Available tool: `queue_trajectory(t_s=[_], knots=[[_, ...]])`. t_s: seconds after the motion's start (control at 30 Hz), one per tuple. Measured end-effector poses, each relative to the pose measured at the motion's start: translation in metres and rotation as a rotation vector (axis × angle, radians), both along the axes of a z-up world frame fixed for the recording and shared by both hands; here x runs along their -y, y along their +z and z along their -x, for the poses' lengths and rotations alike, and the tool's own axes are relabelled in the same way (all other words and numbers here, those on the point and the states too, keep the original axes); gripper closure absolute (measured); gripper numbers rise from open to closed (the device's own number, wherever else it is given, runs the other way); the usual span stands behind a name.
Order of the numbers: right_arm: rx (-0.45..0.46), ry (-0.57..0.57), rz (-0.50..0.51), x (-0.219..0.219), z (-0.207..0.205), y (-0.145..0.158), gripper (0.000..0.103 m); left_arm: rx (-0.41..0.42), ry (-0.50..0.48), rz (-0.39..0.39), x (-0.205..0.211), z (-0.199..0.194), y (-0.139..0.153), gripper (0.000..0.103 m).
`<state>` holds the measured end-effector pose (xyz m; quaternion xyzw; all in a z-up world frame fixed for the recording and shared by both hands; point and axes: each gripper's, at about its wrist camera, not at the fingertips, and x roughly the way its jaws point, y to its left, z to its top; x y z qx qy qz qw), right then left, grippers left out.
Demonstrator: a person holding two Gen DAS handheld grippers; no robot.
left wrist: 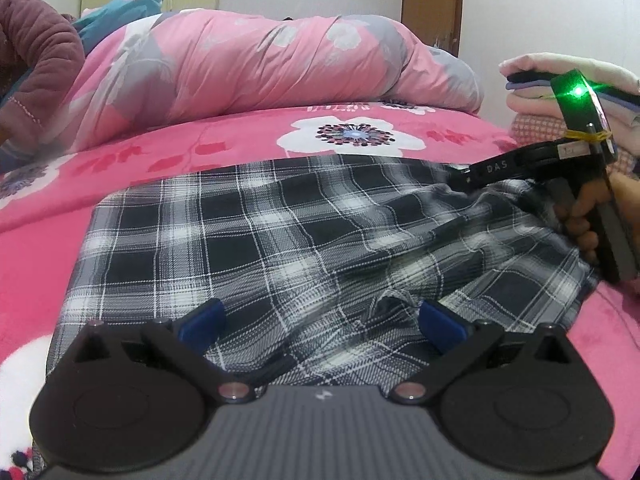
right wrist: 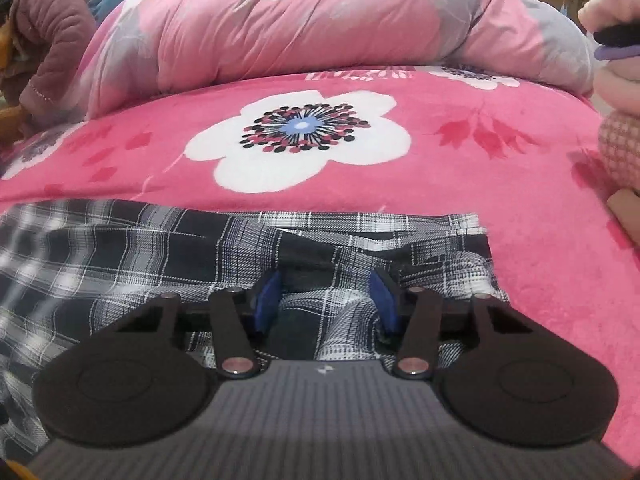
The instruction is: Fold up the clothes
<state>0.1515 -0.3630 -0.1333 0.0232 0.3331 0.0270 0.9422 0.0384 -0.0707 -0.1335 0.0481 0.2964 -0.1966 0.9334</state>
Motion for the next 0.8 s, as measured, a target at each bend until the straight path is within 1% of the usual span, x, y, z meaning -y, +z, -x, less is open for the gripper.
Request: queue_trajectory(t_s=[0.07, 0.17, 0.37, 0.4, 0.47, 0.53, 0.6, 0.67, 0.73, 0.8], knots=[[0.003, 0.005, -0.002, 0.000, 0.001, 0.002, 0.054, 0.001, 0.000, 0.002, -0.001, 0.000, 0.000, 0.000], [0.002, 0.007, -0.002, 0.000, 0.012, 0.015, 0.052, 0.001, 0.001, -0.002, -0.001, 0.000, 0.000, 0.000], [0.121, 0.070, -0.065, -0.019, 0.069, 0.054, 0.050, 0.002, 0.003, -0.007, 0.000, 0.000, 0.000, 0.000], [0.123, 0.087, -0.073, -0.022, 0.078, 0.054, 0.049, 0.003, 0.005, -0.009, 0.001, 0.000, 0.000, 0.000], [0.089, 0.084, -0.055, -0.023, 0.088, 0.040, 0.048, 0.004, 0.007, -0.013, 0.002, 0.001, 0.000, 0.000], [0.019, 0.047, -0.004, -0.022, 0.095, 0.017, 0.049, 0.004, 0.008, -0.014, 0.002, 0.001, 0.000, 0.000], [0.058, 0.035, -0.004, -0.020, 0.113, 0.011, 0.049, 0.004, 0.008, -0.013, 0.002, 0.001, 0.000, 0.000], [0.065, 0.008, -0.009, -0.021, 0.122, 0.017, 0.048, 0.004, 0.008, -0.012, 0.002, 0.001, 0.000, 0.000], [0.089, -0.010, -0.064, -0.024, 0.127, 0.027, 0.048, 0.004, 0.007, -0.012, 0.001, 0.001, 0.000, 0.000], [0.139, 0.034, -0.106, -0.034, 0.131, 0.035, 0.048, 0.005, 0.007, -0.012, 0.000, 0.001, 0.000, 0.000]])
